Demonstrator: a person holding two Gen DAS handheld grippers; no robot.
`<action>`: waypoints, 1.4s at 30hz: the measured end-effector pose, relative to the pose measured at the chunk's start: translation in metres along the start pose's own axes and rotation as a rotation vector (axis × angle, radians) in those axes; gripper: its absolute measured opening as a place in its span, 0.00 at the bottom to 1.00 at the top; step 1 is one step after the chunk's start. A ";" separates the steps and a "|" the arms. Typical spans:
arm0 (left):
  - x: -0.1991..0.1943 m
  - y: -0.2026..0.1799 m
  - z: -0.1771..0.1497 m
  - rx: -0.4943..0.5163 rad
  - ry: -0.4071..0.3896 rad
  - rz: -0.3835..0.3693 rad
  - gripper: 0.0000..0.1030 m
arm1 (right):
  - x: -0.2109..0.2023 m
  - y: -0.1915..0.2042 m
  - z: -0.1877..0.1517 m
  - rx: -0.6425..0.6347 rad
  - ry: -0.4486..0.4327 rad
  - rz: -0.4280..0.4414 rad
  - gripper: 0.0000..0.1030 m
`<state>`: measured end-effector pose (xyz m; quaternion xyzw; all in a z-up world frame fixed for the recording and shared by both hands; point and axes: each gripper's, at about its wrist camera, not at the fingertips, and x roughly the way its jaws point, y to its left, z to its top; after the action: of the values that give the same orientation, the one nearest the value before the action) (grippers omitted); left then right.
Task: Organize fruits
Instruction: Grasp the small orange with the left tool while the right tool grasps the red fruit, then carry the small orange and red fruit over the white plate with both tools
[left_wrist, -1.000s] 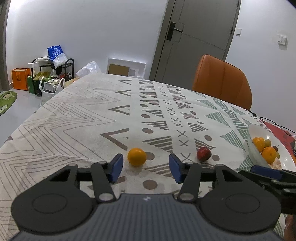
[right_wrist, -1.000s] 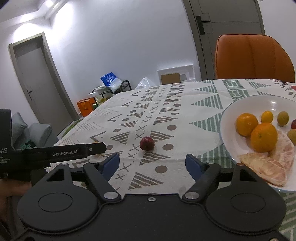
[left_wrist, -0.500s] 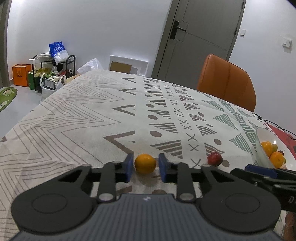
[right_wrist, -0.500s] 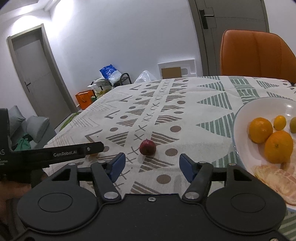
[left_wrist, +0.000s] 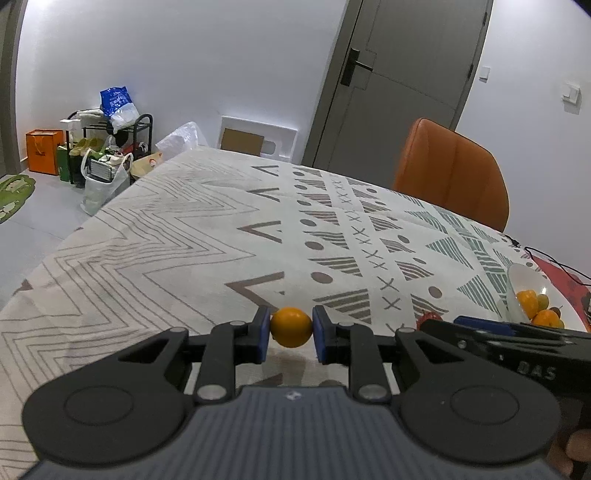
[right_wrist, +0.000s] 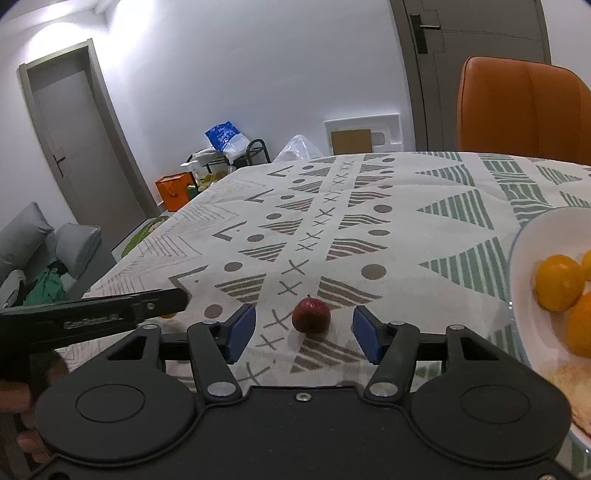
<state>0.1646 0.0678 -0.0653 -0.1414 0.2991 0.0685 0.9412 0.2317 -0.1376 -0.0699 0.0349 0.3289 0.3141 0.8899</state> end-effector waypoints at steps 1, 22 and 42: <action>-0.002 0.001 0.000 -0.002 -0.002 0.001 0.22 | 0.002 0.000 0.000 -0.002 0.004 0.000 0.44; -0.020 -0.030 -0.006 0.037 -0.014 -0.077 0.22 | -0.046 0.001 -0.013 -0.014 -0.050 -0.055 0.20; -0.028 -0.095 -0.012 0.131 -0.025 -0.157 0.22 | -0.111 -0.038 -0.027 0.068 -0.171 -0.123 0.20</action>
<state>0.1557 -0.0276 -0.0371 -0.1019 0.2794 -0.0235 0.9545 0.1703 -0.2363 -0.0383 0.0715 0.2636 0.2434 0.9307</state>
